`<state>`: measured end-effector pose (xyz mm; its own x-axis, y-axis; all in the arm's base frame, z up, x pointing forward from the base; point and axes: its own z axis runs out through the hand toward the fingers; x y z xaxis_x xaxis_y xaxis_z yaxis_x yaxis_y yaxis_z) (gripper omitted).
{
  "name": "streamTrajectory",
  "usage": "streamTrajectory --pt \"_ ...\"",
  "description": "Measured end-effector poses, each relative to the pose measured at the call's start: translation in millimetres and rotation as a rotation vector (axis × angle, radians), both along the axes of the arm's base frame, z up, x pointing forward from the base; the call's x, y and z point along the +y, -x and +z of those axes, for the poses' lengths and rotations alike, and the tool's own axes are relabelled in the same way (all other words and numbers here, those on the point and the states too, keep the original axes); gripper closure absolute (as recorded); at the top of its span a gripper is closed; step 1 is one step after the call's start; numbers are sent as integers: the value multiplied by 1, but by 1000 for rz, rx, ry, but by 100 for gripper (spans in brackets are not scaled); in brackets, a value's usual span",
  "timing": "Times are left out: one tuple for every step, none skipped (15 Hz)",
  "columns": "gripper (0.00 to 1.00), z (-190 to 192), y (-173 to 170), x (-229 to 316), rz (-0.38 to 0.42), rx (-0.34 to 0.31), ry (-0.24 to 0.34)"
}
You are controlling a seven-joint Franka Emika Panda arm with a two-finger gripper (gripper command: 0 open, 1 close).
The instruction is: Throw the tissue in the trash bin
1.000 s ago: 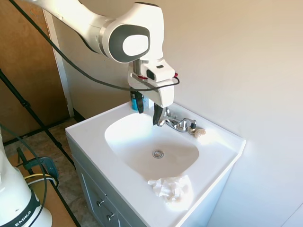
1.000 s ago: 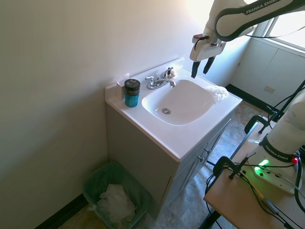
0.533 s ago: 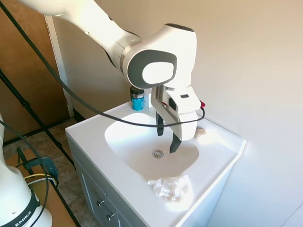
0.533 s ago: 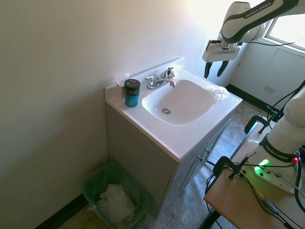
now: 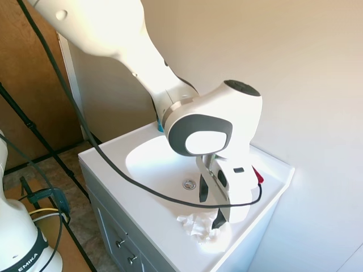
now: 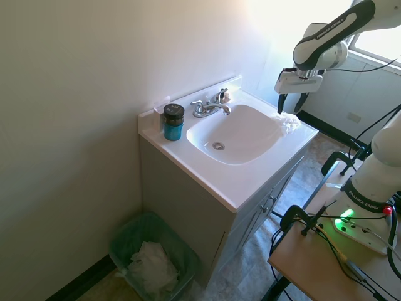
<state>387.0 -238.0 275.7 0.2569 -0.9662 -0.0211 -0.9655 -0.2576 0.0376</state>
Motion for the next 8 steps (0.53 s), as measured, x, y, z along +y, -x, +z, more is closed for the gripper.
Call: streamTrajectory --pt "0 -8 2 -5 -12 5 -1" --pt "0 -15 3 -11 -21 7 -5" --pt "0 -20 1 -15 -24 6 -12" --pt "100 -24 -1 -18 -24 9 -19" --pt "100 -28 -4 -20 -26 11 -25" --pt "100 -31 -6 -21 -26 12 -31" --pt "100 -34 -6 -22 -24 13 -38" --pt "100 -37 -6 -22 -21 13 -44"
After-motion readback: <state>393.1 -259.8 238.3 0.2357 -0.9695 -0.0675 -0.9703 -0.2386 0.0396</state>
